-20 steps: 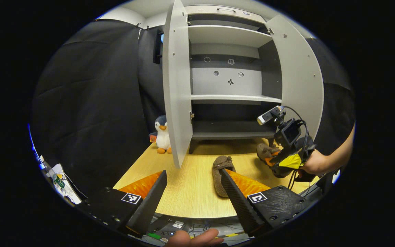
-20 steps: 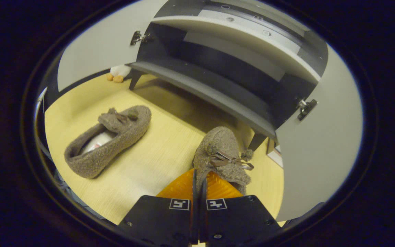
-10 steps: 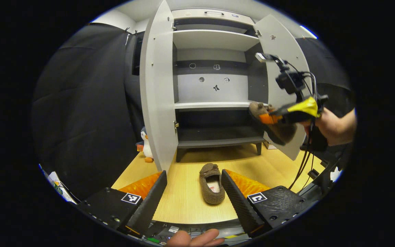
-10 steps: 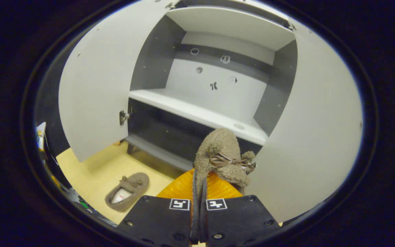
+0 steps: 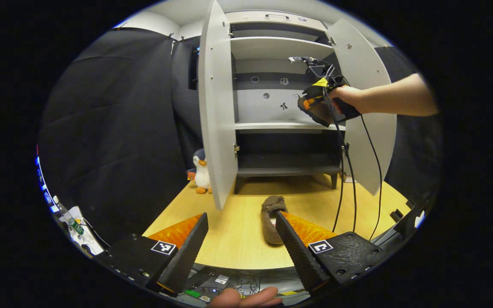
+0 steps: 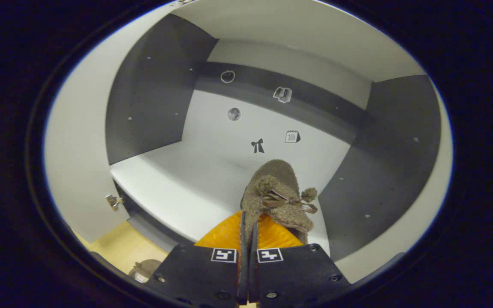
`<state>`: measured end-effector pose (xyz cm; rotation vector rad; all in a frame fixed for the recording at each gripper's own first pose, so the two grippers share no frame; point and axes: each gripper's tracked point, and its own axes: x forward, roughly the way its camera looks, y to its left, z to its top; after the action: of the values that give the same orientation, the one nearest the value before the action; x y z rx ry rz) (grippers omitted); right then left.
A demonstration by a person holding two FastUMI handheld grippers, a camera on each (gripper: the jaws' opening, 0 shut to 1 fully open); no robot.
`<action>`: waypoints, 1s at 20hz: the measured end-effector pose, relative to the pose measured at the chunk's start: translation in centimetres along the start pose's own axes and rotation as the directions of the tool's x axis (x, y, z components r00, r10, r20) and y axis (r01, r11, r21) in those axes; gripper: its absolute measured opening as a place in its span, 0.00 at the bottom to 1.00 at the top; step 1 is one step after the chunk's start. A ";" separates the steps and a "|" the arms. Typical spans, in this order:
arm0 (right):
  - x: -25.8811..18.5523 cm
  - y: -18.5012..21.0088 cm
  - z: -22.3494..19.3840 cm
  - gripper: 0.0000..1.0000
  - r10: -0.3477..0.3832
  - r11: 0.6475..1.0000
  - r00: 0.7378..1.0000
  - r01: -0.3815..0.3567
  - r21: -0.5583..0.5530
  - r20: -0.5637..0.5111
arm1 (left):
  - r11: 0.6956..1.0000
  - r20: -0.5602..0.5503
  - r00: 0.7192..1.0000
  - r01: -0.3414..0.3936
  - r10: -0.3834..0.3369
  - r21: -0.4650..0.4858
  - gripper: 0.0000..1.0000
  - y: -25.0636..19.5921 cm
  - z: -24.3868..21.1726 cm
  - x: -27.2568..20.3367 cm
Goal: Grab one shoe with the right hand and put it into the shoe cabinet, grab the other shoe with the left hand and put it into the shoe cabinet; then close the right door with the right hand and the left door with the left hand.
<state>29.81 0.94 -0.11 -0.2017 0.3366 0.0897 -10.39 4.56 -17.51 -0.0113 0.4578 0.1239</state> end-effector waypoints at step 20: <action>-2.3 0.9 1.1 0.90 0.156 0.985 0.985 -0.161 0.063 0.077 | 0.997 -0.050 0.997 0.047 -0.050 -0.057 0.96 -1.4 -0.6 2.3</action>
<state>27.91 1.89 1.48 -0.1028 0.2828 0.2414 -8.42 3.41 -19.08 -0.0809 0.5051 0.0888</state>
